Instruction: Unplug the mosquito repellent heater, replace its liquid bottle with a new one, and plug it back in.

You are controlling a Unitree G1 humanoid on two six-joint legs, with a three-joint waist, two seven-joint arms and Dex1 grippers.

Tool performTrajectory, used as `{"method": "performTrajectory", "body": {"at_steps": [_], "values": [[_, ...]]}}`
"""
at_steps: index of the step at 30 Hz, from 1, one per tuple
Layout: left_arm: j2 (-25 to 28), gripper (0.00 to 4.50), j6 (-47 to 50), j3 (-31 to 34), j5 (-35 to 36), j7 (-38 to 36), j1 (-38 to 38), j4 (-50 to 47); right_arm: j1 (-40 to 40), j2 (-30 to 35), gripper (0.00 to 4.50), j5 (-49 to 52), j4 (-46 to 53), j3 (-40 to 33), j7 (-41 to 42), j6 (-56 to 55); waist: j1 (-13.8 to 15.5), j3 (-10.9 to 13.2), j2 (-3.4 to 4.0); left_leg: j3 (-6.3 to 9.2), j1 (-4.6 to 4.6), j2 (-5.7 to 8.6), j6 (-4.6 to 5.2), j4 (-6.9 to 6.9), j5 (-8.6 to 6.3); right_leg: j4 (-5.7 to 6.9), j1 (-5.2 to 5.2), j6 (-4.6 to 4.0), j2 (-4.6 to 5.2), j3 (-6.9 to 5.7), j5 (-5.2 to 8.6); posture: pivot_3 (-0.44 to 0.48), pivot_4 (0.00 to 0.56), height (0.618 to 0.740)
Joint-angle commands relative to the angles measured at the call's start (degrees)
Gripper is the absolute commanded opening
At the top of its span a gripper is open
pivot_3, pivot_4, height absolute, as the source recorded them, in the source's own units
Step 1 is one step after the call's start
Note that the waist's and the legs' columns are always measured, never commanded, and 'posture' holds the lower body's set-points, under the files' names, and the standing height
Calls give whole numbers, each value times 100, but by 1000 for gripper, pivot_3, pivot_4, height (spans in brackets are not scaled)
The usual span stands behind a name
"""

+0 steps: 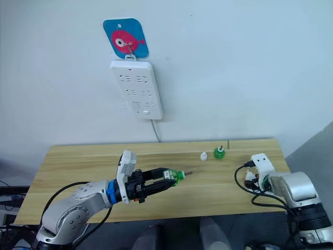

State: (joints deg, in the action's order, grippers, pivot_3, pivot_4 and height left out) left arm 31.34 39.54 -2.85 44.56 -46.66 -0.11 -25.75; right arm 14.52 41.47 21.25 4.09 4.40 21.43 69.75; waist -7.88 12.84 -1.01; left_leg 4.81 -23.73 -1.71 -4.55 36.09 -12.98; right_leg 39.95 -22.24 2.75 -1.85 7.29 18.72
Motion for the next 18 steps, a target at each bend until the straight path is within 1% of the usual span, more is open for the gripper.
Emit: {"method": "performTrajectory", "body": {"at_steps": [1,4,10,18], "values": [[43,2342,46,166,182,65,99,-380,11,234,4500,-146,47,250,458,-394,8,48,-11,0,0,0,0,1,0,0,0,1,0,0,0,-116,250,724],[82,2342,101,215,237,111,173,-473,13,363,4500,-264,54,404,676,-543,39,110,-13,2,-1,0,0,3,0,0,1,3,1,-1,-2,-114,263,724],[122,2342,182,257,329,196,316,-627,52,503,4500,-482,-53,544,802,-392,132,207,-22,3,-4,0,-1,2,0,-1,-1,3,4,-2,-2,-110,282,724],[69,2342,163,233,314,246,332,-608,82,847,4500,-667,-109,858,1227,-506,182,266,-24,3,-5,2,-1,4,0,-1,-2,4,7,-3,-2,-104,285,724]]}}
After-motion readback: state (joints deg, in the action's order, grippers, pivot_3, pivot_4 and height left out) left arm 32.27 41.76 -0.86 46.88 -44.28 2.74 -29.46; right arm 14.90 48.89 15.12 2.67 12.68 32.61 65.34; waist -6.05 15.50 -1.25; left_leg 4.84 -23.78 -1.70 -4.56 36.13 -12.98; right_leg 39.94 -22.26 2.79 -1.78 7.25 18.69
